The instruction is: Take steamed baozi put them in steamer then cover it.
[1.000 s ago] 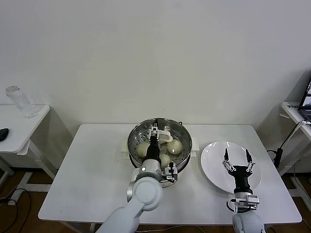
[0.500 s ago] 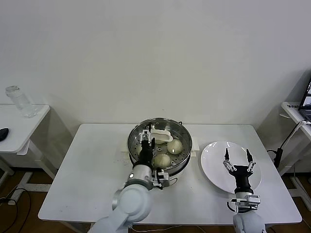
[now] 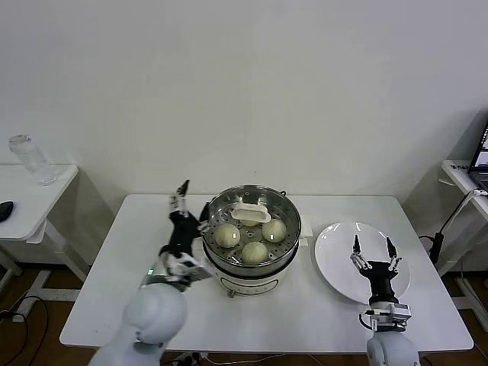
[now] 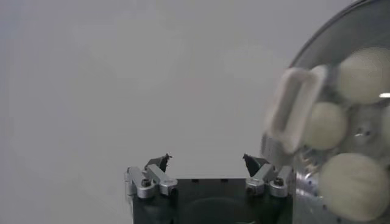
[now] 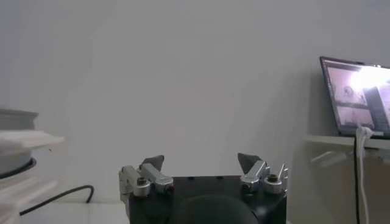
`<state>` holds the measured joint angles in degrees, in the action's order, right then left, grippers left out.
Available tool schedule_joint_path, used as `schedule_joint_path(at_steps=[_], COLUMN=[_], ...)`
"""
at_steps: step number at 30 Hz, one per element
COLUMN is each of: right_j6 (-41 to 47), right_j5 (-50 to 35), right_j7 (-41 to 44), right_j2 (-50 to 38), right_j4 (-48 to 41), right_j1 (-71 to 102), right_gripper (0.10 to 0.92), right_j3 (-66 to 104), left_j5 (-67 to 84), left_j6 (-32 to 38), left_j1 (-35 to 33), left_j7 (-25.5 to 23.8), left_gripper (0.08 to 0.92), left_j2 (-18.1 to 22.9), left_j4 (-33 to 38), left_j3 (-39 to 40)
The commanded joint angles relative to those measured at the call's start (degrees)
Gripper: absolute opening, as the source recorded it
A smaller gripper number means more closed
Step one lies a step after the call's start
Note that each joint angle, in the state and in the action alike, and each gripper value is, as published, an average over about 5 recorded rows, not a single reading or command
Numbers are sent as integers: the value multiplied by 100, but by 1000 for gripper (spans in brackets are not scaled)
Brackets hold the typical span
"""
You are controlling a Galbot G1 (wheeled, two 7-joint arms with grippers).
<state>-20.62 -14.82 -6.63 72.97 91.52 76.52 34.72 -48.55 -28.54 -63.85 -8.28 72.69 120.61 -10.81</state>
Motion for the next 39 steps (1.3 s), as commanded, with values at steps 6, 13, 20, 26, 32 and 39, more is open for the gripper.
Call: schedule_joint_path(at_steps=[6, 13, 20, 26, 32, 39], right_j6=[577, 361, 406, 394, 359, 344], right_j5=[-738, -648, -691, -679, -678, -673], right_j7=[-144, -135, -33, -21, -44, -79], right_j2=[43, 159, 151, 156, 151, 134], right_j4=[272, 90, 122, 89, 57, 25], right_j1=[39, 69, 70, 57, 35, -11], right_gripper=[823, 823, 823, 823, 823, 823], right_j3=[-170, -247, -194, -189, -253, -290], left_j5=[5128, 5116, 4988, 4986, 4989, 4998], left_j6=[3919, 4262, 4452, 4471, 4460, 4432], left_j1=[-1307, -1761, -1959, -1986, -2036, -2082], left_j7=[234, -2, -32, -23, -27, -28], left_gripper=[823, 823, 823, 823, 823, 823], left_j2=[152, 274, 353, 395, 381, 408], left_j4=[-1585, -1491, -1438, -1497, -1470, -1393], left_j3=[-2987, -3001, -2963, -2939, -2971, -3018])
